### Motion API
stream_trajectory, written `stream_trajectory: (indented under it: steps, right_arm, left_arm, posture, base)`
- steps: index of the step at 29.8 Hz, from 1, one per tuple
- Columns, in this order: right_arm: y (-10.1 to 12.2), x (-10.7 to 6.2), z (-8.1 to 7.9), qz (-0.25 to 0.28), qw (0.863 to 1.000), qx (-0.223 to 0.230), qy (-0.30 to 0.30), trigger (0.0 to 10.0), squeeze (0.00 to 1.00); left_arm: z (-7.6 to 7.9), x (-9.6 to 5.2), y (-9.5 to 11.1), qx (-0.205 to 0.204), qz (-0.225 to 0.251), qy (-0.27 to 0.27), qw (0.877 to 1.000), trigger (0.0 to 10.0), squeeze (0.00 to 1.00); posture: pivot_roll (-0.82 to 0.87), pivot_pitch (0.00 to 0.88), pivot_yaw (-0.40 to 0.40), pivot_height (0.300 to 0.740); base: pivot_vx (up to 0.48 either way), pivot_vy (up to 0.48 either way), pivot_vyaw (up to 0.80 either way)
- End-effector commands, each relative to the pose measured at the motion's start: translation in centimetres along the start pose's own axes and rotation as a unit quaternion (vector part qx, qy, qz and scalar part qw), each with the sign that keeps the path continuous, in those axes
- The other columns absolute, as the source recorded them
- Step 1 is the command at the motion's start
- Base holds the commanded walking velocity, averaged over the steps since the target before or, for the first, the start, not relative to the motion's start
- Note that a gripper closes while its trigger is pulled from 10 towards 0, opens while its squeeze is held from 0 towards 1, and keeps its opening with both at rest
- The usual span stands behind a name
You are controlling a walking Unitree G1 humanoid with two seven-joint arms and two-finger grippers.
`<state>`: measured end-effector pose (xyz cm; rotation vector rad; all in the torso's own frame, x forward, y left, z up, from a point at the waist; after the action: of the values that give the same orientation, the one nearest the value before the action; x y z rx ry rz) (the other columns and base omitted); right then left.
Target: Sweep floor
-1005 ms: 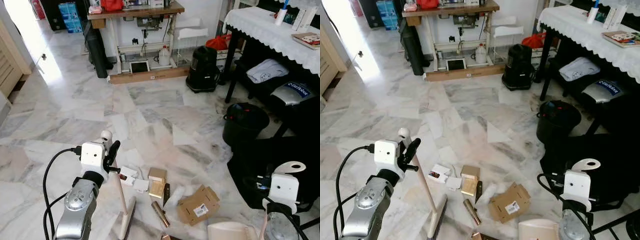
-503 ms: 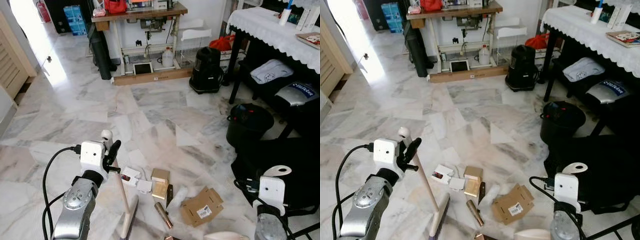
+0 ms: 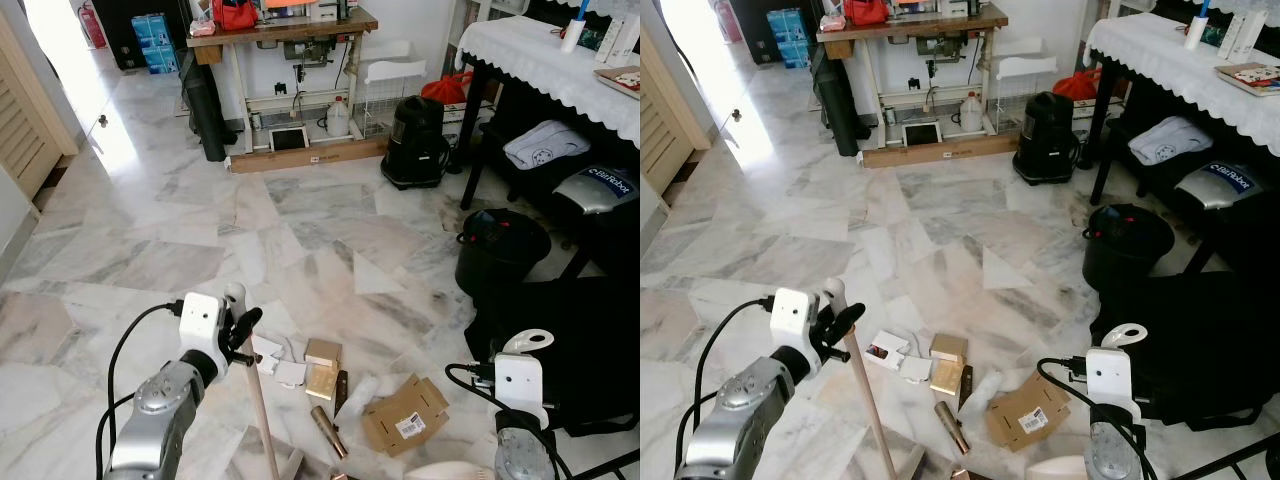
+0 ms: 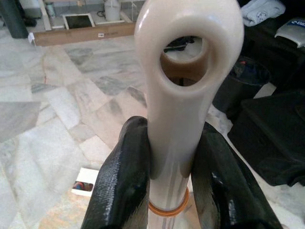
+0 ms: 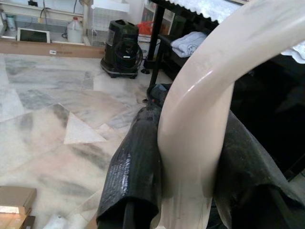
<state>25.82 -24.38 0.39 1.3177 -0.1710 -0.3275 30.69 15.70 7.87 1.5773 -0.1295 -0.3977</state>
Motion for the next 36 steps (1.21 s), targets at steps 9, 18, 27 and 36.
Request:
stream_trajectory:
  steps: [9,18,27,36]
  right_arm:
    - [-0.2,-0.3,-1.0,-0.003,1.000,0.006,0.008,10.0,0.00]
    - [0.1,-0.1,-1.2,0.003,1.000,0.012,0.004,10.0,0.00]
    - [0.1,0.0,-1.7,0.002,1.000,0.017,0.006,10.0,0.00]
    - [-0.1,-0.2,-2.0,-0.003,1.000,0.023,0.016,10.0,0.00]
  left_arm:
    - [-0.5,0.8,0.4,-0.075,-0.004,-0.012,0.997,10.0,0.00]
    - [0.0,1.0,0.1,-0.097,-0.050,-0.063,0.992,10.0,0.00]
    - [0.1,1.4,1.3,-0.153,-0.030,-0.058,0.986,10.0,0.00]
    - [-1.4,0.9,1.8,-0.108,-0.025,-0.017,0.994,10.0,0.00]
  posture:
    - [0.02,0.000,0.085,0.740]
    - [0.03,0.000,0.091,0.740]
    - [0.04,0.000,0.094,0.740]
    - [0.05,0.000,0.092,0.740]
  base:
    - [0.000,0.000,0.00]
    - [0.000,0.000,0.00]
    - [0.000,0.000,0.00]
    - [0.000,0.000,0.00]
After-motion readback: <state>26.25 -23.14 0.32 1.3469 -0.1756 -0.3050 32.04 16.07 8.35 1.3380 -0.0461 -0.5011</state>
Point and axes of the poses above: a point about 5 cm out from each wrist's last joint towards the gripper, its own x axis pointing out of the wrist towards the gripper, its own y axis along the axis of the wrist's last joint, z = x × y, the point moved 3 cm from there along x, pointing out of the wrist towards the gripper, and after that the axes turned 6 degrees about x, right-handed, at the moved point
